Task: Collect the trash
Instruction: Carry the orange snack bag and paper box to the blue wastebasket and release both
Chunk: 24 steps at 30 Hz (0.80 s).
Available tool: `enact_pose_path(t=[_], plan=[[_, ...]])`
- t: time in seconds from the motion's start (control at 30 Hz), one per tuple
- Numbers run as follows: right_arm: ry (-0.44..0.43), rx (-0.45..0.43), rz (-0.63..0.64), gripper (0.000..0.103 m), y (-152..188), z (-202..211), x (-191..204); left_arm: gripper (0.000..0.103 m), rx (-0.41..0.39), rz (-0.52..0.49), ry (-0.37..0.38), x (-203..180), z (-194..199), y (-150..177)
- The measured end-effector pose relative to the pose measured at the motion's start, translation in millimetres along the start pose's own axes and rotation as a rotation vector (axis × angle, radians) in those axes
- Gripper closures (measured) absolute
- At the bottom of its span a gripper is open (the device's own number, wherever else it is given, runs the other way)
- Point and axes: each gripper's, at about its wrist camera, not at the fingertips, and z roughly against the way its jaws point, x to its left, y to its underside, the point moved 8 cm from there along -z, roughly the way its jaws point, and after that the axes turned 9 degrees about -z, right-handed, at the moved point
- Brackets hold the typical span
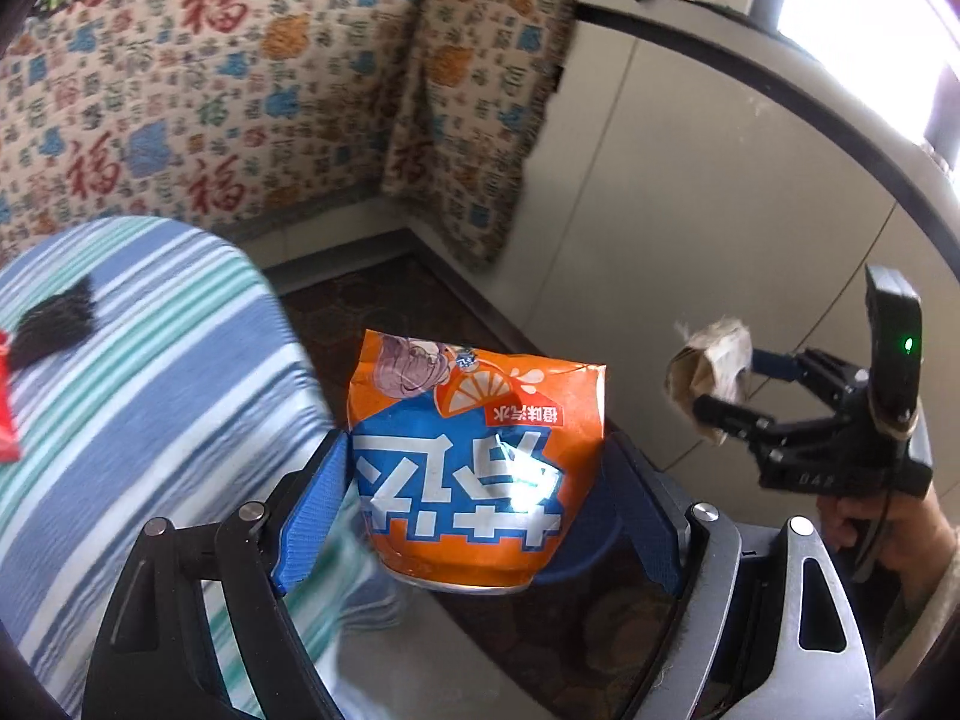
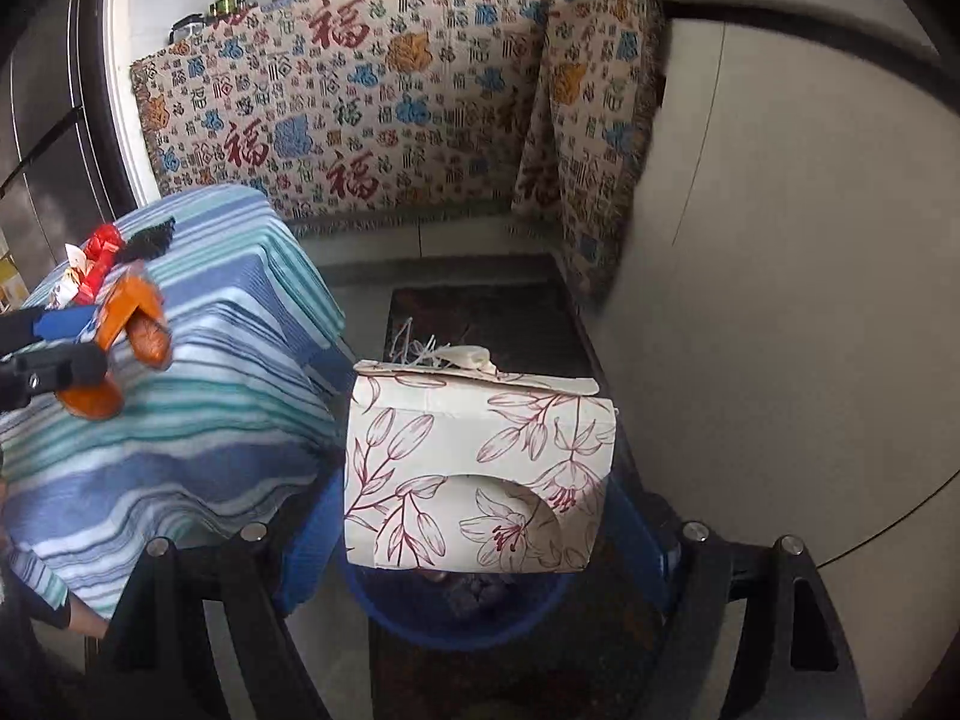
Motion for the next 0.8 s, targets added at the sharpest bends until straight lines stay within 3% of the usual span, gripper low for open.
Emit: enact_pose_path(t=[0.27,0.53,0.67,0.8], plan=[[-0.027,0.091,-0.018,0.021,22.1,-31.4,-32.9,0.018,0.061,-0.001,0.077,-36.8,-65.1,-13.2],[-0.03,0.154,0.106,0.02,34.5,-71.3,-35.6,0.018,0.131,0.028,0.133,-51.1,-120.7,-7.2],[-0.042,0.158,0.11,0.014,39.9,-94.0,-39.2,0.004,0.147,0.039,0.182,-56.8,-139.1,-7.4],[-0.02,0.161,0.112,0.014,42.1,-101.5,-45.1,0.004,0.149,0.061,0.181,-57.5,-144.2,-8.3]])
